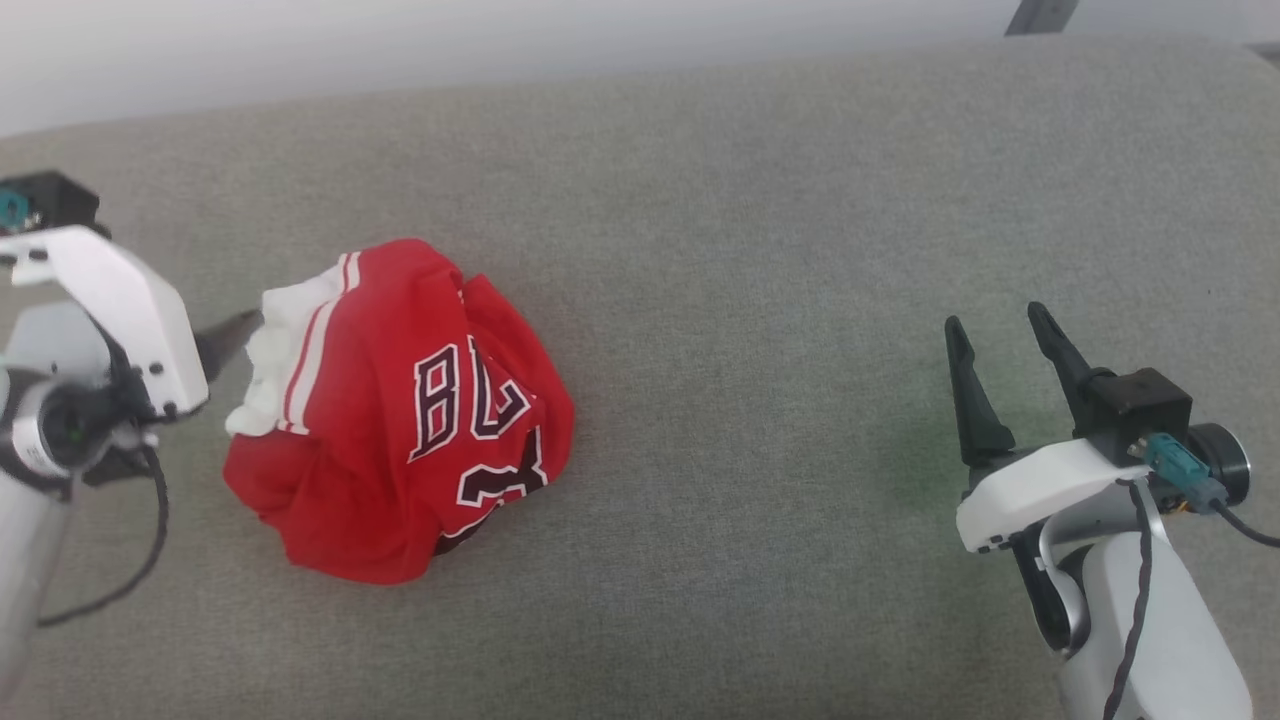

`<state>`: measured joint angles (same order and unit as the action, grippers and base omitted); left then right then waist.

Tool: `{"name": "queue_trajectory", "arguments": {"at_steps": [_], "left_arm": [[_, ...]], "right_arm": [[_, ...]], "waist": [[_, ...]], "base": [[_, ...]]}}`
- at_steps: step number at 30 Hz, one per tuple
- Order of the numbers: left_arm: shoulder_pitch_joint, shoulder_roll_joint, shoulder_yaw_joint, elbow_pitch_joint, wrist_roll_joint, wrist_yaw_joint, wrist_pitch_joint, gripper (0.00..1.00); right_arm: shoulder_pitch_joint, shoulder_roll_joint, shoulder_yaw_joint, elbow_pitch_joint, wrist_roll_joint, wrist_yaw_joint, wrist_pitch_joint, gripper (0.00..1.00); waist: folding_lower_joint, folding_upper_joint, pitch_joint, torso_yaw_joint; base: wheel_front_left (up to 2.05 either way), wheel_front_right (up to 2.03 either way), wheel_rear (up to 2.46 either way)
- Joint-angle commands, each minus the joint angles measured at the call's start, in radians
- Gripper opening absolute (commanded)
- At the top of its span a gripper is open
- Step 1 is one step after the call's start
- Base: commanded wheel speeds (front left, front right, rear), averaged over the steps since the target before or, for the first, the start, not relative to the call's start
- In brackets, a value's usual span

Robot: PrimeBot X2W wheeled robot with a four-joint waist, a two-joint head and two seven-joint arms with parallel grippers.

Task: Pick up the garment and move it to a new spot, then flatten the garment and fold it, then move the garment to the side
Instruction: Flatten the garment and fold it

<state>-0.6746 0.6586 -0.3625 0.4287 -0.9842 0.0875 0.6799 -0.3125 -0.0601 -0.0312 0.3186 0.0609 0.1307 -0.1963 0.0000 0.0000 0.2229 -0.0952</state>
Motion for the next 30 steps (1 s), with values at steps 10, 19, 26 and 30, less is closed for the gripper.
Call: {"name": "queue_trajectory", "arguments": {"at_steps": [10, 19, 26, 30], "left_arm": [[-0.174, -0.037, -0.054, 0.196, 0.038, 0.006, 0.081, 1.0], [-0.205, -0.086, -0.103, 0.32, 0.052, -0.021, 0.119, 0.53], [-0.246, -0.082, -0.097, 0.371, 0.061, -0.072, 0.049, 0.0], [-0.259, -0.061, -0.082, 0.364, 0.065, -0.077, 0.009, 0.0]], "right_arm": [[-0.022, -0.007, 0.01, -0.041, -0.008, 0.0, 0.016, 1.0], [-0.031, -0.002, 0.01, -0.052, -0.013, 0.0, 0.013, 1.0], [-0.032, 0.002, 0.002, -0.048, -0.018, 0.0, 0.012, 1.0], [-0.02, 0.002, -0.013, -0.047, -0.021, 0.0, 0.014, 1.0]], "waist": [[0.0, 0.0, 0.079, -0.044], [0.0, 0.0, 0.122, -0.057], [0.0, 0.0, 0.124, -0.049], [0.0, 0.0, 0.112, -0.031]], "base": [[0.0, 0.0, 0.0], [0.0, 0.0, 0.0], [0.0, 0.0, 0.0], [0.0, 0.0, 0.0]]}}
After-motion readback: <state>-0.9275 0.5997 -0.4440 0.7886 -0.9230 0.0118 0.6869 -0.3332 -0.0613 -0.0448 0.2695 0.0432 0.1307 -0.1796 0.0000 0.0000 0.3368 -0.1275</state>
